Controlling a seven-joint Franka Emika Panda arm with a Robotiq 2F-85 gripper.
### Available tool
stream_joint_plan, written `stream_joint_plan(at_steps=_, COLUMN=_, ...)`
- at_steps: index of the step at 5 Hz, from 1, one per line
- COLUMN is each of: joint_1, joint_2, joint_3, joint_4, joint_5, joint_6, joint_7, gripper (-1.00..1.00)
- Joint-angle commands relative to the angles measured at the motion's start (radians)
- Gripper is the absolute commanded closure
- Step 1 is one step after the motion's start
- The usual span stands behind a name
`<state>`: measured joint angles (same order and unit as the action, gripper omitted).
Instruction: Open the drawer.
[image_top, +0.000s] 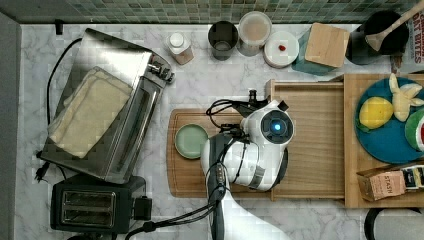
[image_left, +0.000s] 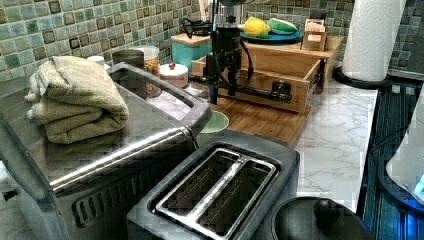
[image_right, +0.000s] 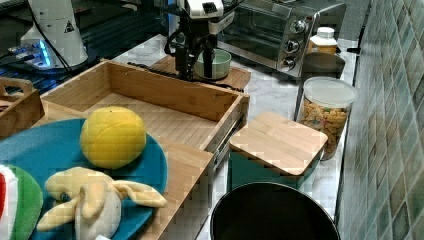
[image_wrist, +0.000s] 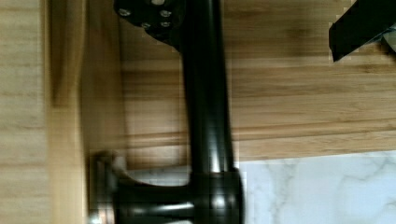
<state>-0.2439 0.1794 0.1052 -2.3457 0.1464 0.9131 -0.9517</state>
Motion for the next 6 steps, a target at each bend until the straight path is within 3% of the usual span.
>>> stream_joint_plan(at_steps=1, joint_1=0.095, joint_2=-0.096, joint_3=0.135, joint_4=-0.053, joint_5=0.106, joint_6=-0.121, joint_7=0.020, gripper=-1.00)
stream_joint_plan(at_steps=2, joint_1=0.121, joint_2=-0.097, joint_3=0.109, joint_4=-0.052, joint_5=0.109, joint_6=-0.121, joint_7=0.018, gripper=-1.00)
stream_joint_plan(at_steps=6, joint_1=0.098, joint_2=-0.096, joint_3=0.132, joint_4=-0.052, joint_5=0.107, joint_6=-0.121, joint_7=0.019, gripper=-1.00)
